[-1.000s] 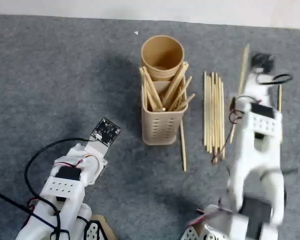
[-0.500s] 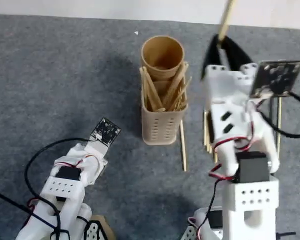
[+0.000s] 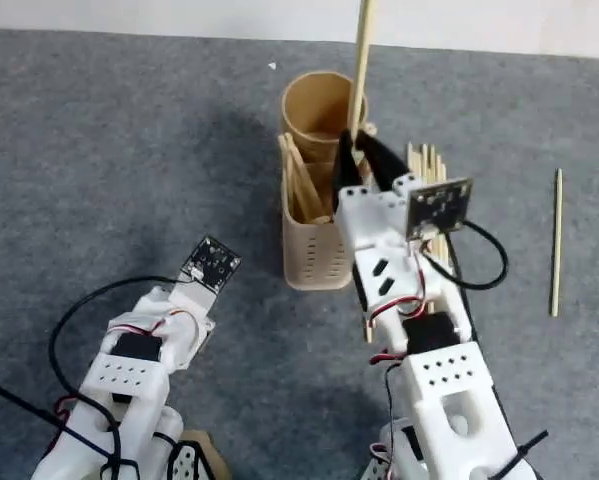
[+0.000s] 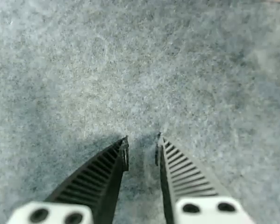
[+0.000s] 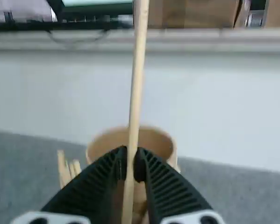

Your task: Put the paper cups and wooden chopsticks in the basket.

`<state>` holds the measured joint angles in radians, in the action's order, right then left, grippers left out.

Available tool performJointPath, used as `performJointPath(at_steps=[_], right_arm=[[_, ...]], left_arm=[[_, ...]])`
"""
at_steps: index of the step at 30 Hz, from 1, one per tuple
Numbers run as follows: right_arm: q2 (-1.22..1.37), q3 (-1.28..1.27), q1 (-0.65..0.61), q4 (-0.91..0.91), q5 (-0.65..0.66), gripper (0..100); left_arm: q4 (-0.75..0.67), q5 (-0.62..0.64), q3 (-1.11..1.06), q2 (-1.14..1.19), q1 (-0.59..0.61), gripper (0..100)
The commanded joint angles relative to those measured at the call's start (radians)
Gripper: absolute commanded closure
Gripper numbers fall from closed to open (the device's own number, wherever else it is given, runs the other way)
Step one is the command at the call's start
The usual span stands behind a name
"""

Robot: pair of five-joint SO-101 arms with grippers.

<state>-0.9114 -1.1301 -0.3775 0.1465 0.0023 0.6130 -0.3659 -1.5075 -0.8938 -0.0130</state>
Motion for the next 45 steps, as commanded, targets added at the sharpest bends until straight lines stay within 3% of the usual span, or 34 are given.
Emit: performJointPath(at_steps=[1,4,7,16,19,22,28,37,45], right_arm=[[-0.021,-0.001,-0.004,0.033,-0.005,90.1],[-0.022,0.002,-0.002,0.033,-0.005,78.8],[-0.022,0.056,0.002,-0.022,-0.003,77.5],[-0.010,0.662,0.193,-0.848,-0.002,77.5],[-0.005,0.805,0.331,-1.041,0.014,77.5],[0.059,0.794,0.403,-1.127,0.124,77.5],[0.397,0.688,0.463,-1.132,0.255,77.5],[0.949,0.691,0.553,-0.901,0.336,77.5],[1.059,0.691,0.518,-0.797,0.344,77.5]], left_arm=[[-0.012,-0.009,0.002,-0.012,-0.013,87],[-0.012,-0.009,0.002,-0.012,-0.013,87],[-0.012,-0.009,0.002,-0.012,-0.013,87],[-0.012,-0.009,0.002,-0.012,-0.016,87],[-0.012,-0.011,0.002,-0.012,-0.018,87],[-0.012,-0.011,0.002,-0.012,-0.016,87],[-0.009,-0.011,0.002,-0.012,-0.013,87],[-0.009,-0.011,0.001,-0.012,-0.013,87],[-0.011,-0.011,0.001,-0.012,-0.013,87]])
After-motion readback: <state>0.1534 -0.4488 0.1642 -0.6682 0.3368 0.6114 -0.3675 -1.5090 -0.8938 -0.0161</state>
